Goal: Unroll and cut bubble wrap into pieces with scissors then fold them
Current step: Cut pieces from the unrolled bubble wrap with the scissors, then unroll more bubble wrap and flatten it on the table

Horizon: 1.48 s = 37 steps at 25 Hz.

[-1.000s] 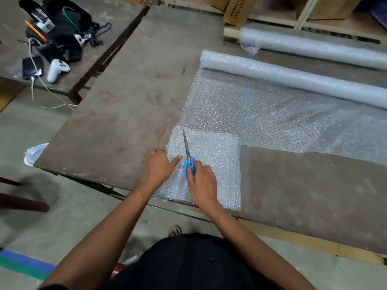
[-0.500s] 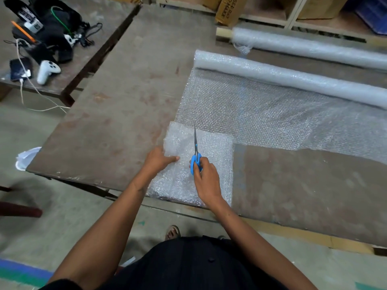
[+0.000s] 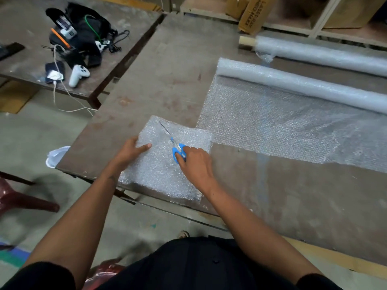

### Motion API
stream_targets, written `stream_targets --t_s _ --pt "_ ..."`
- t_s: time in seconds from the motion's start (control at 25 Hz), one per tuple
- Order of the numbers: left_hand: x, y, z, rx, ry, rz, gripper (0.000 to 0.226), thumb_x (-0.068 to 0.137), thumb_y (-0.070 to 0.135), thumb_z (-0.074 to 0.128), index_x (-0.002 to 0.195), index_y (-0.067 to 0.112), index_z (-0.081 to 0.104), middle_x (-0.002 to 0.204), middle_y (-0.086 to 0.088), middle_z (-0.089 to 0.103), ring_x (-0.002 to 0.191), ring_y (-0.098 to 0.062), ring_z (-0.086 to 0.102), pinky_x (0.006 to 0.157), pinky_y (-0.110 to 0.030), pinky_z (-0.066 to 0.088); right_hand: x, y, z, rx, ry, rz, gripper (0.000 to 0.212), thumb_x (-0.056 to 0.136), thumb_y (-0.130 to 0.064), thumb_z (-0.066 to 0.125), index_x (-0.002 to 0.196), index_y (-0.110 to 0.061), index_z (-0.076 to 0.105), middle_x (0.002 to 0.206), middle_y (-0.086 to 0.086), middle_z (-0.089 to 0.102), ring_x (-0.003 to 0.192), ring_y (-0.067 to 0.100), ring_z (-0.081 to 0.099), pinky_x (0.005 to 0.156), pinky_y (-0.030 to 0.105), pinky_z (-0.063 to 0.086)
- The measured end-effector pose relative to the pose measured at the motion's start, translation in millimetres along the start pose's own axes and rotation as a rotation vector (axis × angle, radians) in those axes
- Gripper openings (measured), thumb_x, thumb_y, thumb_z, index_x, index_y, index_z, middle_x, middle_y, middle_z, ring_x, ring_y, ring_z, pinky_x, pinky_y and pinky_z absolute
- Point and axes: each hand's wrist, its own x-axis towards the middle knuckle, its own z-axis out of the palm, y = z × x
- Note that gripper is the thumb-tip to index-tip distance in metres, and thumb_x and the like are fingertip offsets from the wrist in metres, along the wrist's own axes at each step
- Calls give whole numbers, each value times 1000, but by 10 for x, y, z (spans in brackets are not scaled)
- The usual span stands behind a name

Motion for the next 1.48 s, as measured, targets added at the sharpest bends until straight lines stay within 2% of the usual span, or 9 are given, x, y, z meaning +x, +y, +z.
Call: stream_targets --t_s 0.16,0.32,0.44,0.64,0.8,0.96,1.08,1.32,1.48 --pt "235 -46 -529 90 53 -6 33 95 23 80 123 17 64 111 -2 72 89 -12 69 73 -25 55 314 -323 184 -70 -160 -40 45 109 -49 51 119 -9 68 101 12 75 90 34 70 68 37 39" --pt "514 -136 -824 172 116 32 45 87 29 88 125 16 69 113 -3 76 97 -21 73 93 -44 60 576 -554 389 56 -268 -16 36 107 -39 60 121 -7 53 105 16 74 88 38 71 71 44 55" --pt "615 -177 -863 223 193 15 45 85 30 90 120 12 68 113 -8 75 99 -27 72 87 -41 58 694 -575 524 -37 -318 -70 30 107 -33 60 122 -8 55 115 15 64 92 39 68 76 46 53" --pt "509 -262 -583 692 429 90 73 93 42 79 147 5 46 141 -22 54 129 -41 52 106 -53 40 699 -531 608 42 -359 0 38 105 -39 62 124 -6 59 120 15 56 94 35 66 77 42 51" --pt "167 -144 78 628 522 244 57 106 45 60 153 19 42 149 -10 44 139 -28 41 109 -53 29 730 -480 439 169 -429 38 43 102 -40 69 124 -4 61 121 16 64 106 32 64 81 36 45" --pt "-118 146 783 486 569 465 29 113 34 47 140 30 57 140 10 56 132 -11 52 103 -47 30 733 -434 180 280 -472 11 28 107 -26 54 119 -2 64 116 19 70 103 34 66 80 38 48" --pt "-92 312 1236 478 484 555 32 112 26 49 142 31 58 143 11 58 135 -8 52 103 -41 31 441 35 -81 206 -262 -31 21 108 -26 48 109 -12 63 107 12 69 88 31 64 73 38 47" --pt "153 610 2447 630 44 656 57 106 37 55 160 26 42 163 -2 45 151 -20 42 119 -48 37 -295 1990 -597 -55 -18 178 31 106 -36 44 119 -15 63 120 8 64 112 34 63 97 50 51" --pt "259 854 3397 732 -125 641 62 107 42 57 164 30 36 170 -3 36 155 -23 36 120 -52 36 -620 3159 -1072 -158 107 297 36 107 -30 54 137 -12 62 146 16 59 137 35 55 112 50 47"
